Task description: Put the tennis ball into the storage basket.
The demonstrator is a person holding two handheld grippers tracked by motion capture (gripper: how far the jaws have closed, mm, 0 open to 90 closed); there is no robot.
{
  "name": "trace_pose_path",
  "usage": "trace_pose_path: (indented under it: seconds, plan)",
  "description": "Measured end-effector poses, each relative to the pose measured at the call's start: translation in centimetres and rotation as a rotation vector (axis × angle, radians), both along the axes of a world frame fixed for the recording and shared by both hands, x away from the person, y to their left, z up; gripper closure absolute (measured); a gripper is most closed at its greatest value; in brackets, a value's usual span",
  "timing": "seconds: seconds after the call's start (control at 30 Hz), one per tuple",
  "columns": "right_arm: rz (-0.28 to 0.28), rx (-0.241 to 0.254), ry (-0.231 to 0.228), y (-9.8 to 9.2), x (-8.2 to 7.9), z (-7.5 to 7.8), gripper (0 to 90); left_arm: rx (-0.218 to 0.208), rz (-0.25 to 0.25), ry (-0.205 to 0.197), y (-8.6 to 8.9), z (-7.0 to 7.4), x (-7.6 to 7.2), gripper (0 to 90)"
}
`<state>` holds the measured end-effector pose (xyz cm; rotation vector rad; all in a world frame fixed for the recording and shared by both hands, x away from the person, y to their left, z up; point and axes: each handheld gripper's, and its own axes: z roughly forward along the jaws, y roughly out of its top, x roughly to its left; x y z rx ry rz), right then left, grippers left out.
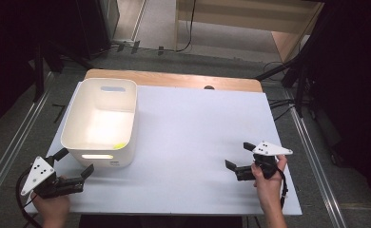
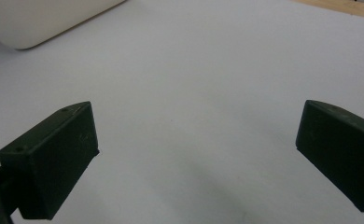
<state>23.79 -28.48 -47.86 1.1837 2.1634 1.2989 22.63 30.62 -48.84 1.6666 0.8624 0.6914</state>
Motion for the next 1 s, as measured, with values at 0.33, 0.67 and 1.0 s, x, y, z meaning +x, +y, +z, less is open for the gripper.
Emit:
trace_pose_path:
  seconds: [0.33, 0.67, 1.0]
  plan:
    - [-0.047, 0.024, -0.011, -1.9, -1.4, -0.6, 0.0, 0.001, 0.001, 0.000, -0.1, 0.0, 0.0, 0.0]
    - [-0.083, 0.038, -0.015, -3.6, -2.6, -0.9, 0.0, 0.005, 0.003, 0.000, -0.1, 0.0, 0.0, 0.0]
    - [-0.119, 0.065, -0.025, -5.2, -3.9, -1.8, 0.0, 0.012, 0.001, -0.001, -0.1, 0.0, 0.0, 0.0]
